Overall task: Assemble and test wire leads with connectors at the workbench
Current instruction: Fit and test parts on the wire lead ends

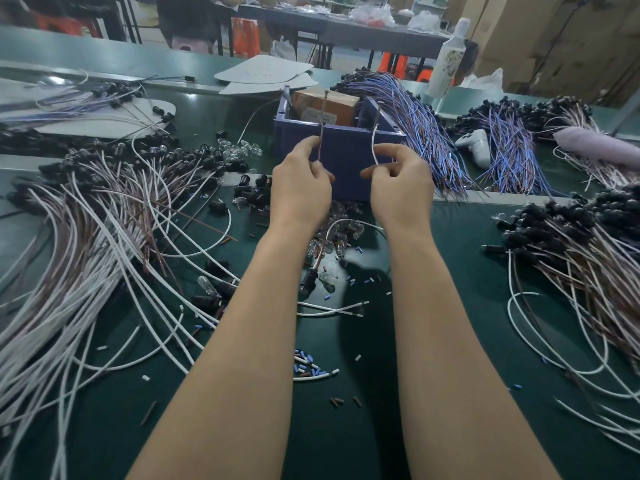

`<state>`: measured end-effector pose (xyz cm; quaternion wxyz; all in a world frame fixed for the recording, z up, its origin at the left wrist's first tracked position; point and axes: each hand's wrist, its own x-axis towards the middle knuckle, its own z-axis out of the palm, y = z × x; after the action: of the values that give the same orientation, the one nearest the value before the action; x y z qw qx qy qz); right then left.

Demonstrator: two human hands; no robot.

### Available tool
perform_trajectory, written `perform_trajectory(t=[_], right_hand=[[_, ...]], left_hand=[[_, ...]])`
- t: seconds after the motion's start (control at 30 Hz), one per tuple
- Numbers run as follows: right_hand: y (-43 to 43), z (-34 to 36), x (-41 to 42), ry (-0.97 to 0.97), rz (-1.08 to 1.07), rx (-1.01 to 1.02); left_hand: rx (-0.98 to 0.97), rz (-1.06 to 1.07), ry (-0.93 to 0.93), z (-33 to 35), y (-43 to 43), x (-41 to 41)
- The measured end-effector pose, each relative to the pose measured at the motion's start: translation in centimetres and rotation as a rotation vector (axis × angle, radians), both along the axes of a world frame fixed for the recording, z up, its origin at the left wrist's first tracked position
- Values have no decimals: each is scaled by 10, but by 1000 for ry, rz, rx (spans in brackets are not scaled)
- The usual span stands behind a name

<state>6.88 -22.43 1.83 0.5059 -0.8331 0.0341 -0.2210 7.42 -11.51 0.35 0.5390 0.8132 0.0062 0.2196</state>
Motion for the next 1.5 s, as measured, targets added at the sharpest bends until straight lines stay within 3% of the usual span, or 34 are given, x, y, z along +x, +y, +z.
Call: perform_trajectory(t=[1.5], right_hand=[[-1, -1, -1, -25, 13, -3]], left_hand=[[-32, -68, 19, -2, 1, 7]])
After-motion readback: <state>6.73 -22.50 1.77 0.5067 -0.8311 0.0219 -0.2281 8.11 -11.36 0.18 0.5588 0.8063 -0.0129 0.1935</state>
